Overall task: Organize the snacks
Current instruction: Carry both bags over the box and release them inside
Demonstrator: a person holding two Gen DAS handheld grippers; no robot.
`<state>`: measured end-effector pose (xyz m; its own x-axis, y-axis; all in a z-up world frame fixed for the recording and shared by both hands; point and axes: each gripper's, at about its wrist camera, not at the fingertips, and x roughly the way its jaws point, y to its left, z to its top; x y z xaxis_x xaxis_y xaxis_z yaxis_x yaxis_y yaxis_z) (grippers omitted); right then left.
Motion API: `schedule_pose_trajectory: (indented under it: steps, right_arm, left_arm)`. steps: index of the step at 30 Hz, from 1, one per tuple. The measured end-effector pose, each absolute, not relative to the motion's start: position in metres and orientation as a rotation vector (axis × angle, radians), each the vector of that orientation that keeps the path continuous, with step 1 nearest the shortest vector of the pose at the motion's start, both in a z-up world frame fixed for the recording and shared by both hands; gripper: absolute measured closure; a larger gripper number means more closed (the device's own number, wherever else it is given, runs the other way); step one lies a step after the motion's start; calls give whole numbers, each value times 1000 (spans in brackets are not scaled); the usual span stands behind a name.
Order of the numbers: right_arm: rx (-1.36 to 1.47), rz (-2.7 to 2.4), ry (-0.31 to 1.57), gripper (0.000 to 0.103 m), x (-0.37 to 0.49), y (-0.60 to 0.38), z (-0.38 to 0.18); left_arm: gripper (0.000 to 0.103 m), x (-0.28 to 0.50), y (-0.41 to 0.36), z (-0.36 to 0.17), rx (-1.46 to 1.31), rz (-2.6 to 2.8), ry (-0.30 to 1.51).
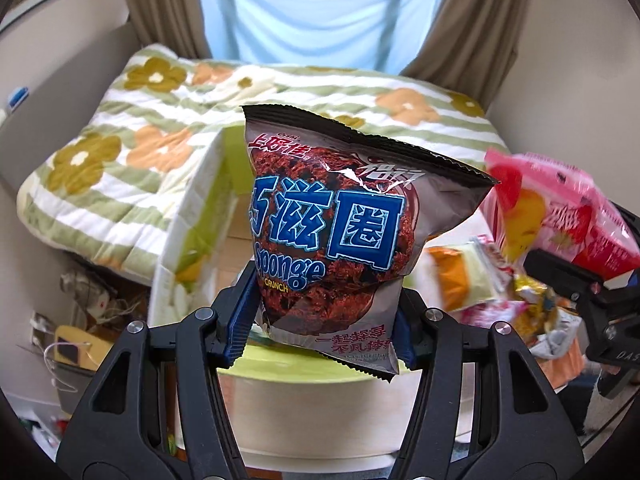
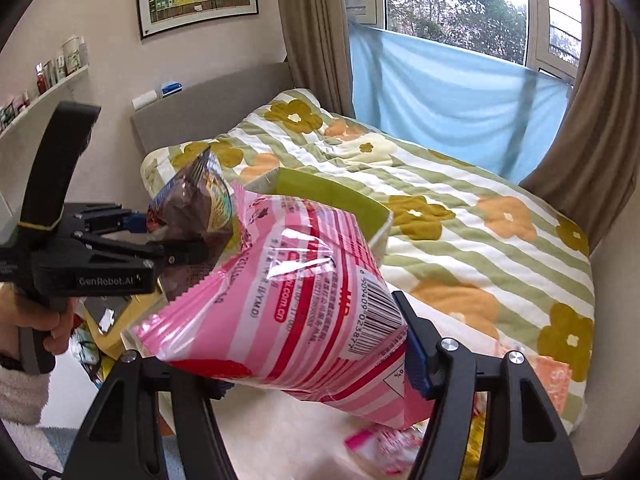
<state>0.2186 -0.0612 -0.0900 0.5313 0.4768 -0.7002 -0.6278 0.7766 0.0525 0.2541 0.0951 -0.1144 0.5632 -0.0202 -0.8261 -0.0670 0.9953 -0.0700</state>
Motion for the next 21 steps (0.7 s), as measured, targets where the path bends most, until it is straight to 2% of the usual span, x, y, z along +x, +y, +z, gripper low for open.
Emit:
schedule_pose_trajectory:
  steps: [9, 19, 21]
  right_arm:
    - [-104, 575, 881, 41, 266, 12, -114]
    - [1, 423, 989, 41, 288, 26, -140]
    - [7, 410, 1006, 41, 293, 29, -142]
  left_arm:
    - [49, 302, 154, -160, -97, -45, 1111]
    - [49, 340, 166, -206, -21, -131, 1256]
    - [45, 344, 165, -213, -11, -135, 1279]
